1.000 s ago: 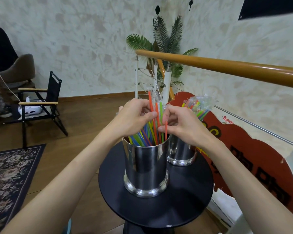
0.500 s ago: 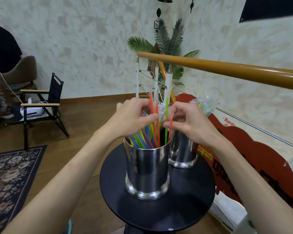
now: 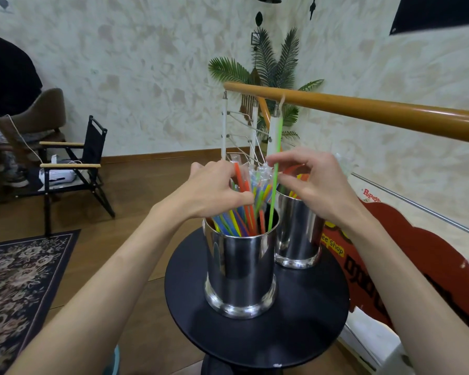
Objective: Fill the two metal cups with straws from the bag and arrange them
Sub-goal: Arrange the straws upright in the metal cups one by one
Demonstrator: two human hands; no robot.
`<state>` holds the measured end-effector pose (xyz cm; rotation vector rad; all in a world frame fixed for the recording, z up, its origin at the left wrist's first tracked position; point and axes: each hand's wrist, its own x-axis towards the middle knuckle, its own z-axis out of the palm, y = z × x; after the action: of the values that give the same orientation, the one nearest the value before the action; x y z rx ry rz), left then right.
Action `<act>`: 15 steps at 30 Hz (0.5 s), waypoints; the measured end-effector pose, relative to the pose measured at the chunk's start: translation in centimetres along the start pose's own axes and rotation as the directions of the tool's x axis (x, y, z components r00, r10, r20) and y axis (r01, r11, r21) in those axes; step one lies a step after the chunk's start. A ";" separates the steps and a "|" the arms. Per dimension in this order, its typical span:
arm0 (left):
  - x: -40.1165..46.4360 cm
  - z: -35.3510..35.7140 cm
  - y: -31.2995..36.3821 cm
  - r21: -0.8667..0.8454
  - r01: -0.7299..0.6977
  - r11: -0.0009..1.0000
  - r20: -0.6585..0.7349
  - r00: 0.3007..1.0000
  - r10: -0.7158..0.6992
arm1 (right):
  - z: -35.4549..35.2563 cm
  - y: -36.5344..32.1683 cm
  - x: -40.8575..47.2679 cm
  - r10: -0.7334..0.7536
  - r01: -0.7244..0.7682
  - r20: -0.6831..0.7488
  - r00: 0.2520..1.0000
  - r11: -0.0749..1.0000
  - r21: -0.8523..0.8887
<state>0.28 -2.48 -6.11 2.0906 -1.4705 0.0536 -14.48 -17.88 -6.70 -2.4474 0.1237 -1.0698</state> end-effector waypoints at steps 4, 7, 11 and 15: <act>0.1 0.0 -0.1 0.040 -0.034 0.999 0.029 0.999 0.033 | -0.6 -0.1 0.5 -0.044 0.045 -0.185 0.982 0.999 -0.001; 0.0 -0.2 -0.3 0.071 -0.064 0.995 0.067 0.996 0.060 | -0.7 -0.2 0.8 -0.030 0.042 -0.249 0.968 0.998 0.044; 0.1 -0.3 -0.5 0.088 -0.073 0.993 0.106 0.992 0.064 | -0.4 -0.9 0.6 0.014 0.014 -0.175 0.984 0.987 0.160; 0.0 -0.4 -0.6 0.093 -0.087 0.992 0.139 0.988 0.073 | 0.3 -1.0 0.5 0.070 -0.063 -0.038 0.997 0.985 0.160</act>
<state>0.94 -2.19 -6.05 2.1495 -1.6632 0.0163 -14.03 -16.97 -6.14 -2.2630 0.1283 -1.0615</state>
